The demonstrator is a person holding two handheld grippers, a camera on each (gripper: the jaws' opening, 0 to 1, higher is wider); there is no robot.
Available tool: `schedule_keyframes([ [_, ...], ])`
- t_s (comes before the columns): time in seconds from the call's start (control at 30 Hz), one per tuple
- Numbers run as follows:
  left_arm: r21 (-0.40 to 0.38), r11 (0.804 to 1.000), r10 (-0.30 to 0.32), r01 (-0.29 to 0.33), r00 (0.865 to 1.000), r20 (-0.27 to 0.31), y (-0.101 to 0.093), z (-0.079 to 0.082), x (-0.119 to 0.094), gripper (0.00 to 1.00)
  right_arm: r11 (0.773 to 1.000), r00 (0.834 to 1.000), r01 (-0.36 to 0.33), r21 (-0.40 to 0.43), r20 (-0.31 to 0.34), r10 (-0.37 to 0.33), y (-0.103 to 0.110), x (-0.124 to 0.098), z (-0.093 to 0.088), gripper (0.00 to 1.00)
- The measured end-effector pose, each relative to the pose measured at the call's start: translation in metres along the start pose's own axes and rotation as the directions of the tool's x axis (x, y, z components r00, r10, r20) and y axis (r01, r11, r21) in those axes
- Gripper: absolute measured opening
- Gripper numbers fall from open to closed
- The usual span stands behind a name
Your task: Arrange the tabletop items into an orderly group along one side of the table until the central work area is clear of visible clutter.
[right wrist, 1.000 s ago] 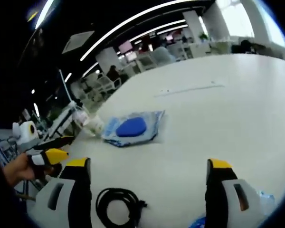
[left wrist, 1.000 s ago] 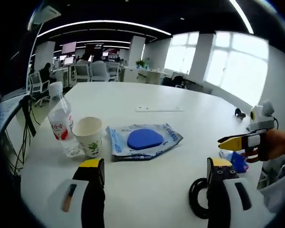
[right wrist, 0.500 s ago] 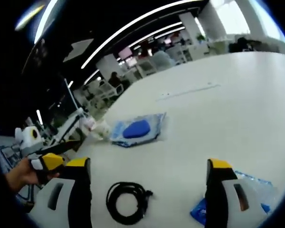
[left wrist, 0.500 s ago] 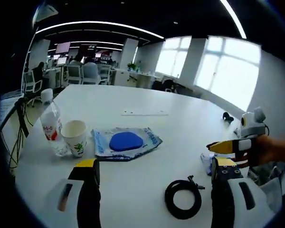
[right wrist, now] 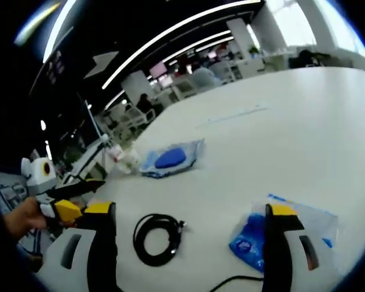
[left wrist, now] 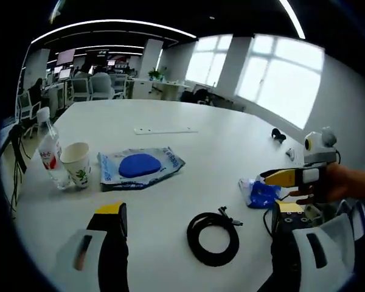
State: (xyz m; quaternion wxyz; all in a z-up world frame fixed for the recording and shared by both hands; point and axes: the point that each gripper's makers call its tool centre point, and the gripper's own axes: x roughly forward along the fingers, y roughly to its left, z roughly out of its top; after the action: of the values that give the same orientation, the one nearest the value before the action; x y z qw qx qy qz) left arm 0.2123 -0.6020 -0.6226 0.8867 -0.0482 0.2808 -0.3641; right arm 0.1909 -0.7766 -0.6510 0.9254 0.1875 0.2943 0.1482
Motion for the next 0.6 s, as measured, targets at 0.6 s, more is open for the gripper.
schedule_keyframes([
  [0.6, 0.043, 0.996, -0.075, 0.077, 0.996, -0.047, -0.045, -0.003, 0.025, 0.99, 0.993, 0.992, 0.102, 0.067, 0.064, -0.107, -0.047, -0.058, -0.012, 1.00],
])
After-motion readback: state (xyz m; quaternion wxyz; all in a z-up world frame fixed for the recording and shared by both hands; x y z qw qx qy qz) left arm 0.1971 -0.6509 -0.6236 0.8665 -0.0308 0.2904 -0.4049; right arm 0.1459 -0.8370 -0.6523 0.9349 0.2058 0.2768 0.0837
